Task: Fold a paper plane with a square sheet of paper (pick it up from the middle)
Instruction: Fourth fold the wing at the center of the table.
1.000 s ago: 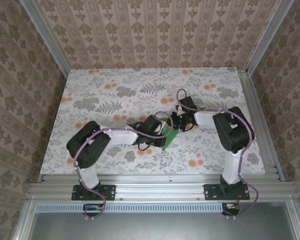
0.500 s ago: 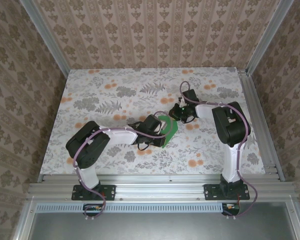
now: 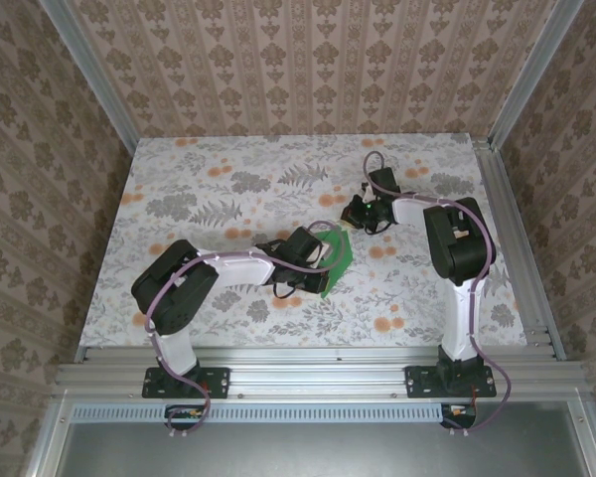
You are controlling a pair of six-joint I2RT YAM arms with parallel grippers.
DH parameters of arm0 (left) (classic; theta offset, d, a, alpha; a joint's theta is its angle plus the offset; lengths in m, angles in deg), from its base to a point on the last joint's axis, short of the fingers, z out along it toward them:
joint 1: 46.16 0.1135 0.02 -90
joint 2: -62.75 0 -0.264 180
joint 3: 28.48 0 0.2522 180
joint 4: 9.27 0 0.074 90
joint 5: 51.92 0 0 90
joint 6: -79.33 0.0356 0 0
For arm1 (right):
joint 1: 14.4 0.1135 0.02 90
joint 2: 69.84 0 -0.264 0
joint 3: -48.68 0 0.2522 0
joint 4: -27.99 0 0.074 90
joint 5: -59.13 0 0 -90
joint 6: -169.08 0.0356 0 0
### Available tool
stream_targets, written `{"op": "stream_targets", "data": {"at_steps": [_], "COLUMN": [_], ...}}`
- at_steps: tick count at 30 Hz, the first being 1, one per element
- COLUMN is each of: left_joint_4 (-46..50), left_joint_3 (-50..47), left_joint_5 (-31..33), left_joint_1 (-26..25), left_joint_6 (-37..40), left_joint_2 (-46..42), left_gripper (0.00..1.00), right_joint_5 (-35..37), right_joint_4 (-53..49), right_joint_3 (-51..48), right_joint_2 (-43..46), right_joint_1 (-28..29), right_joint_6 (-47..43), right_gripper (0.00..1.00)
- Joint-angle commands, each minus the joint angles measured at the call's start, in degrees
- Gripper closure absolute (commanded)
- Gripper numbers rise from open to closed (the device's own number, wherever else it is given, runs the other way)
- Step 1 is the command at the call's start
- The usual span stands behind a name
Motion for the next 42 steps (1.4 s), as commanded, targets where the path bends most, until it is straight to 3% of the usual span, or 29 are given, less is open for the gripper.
{"op": "stream_targets", "data": {"at_steps": [1, 3, 10, 16, 32, 42], "left_joint_4": [8.61, 8.44, 6.72, 7.59, 10.85, 11.54], "left_joint_3": [-0.60, 0.26, 4.03, 6.87, 2.91, -0.19], "left_joint_5": [-0.56, -1.05, -3.08, -3.99, -1.33, -1.69], "left_joint_1": [0.40, 0.62, 1.12, 1.70, 5.93, 7.65], "left_joint_6": [1.41, 1.48, 0.30, 0.42, 1.09, 1.24], "left_joint_2": [2.35, 1.77, -0.09, -1.94, -8.68, -11.15], "left_gripper": [0.97, 0.96, 0.93, 0.88, 0.72, 0.65], "right_joint_5": [3.14, 1.93, -7.40, -8.96, -7.05, -1.37], "right_joint_4": [-2.35, -2.47, 2.57, 5.26, 5.67, -0.29], "right_joint_3": [0.33, -1.56, -14.75, -21.20, -20.87, -21.53], "right_joint_2": [2.58, 5.67, 15.73, 19.38, 14.85, 19.98], "right_joint_1": [-1.22, -1.31, 0.45, 3.69, 9.66, 10.75], "right_joint_6": [-2.39, -2.86, -0.61, 1.66, 3.43, 1.60], "right_gripper": [0.95, 0.93, 0.70, 0.63, 0.58, 0.56]}}
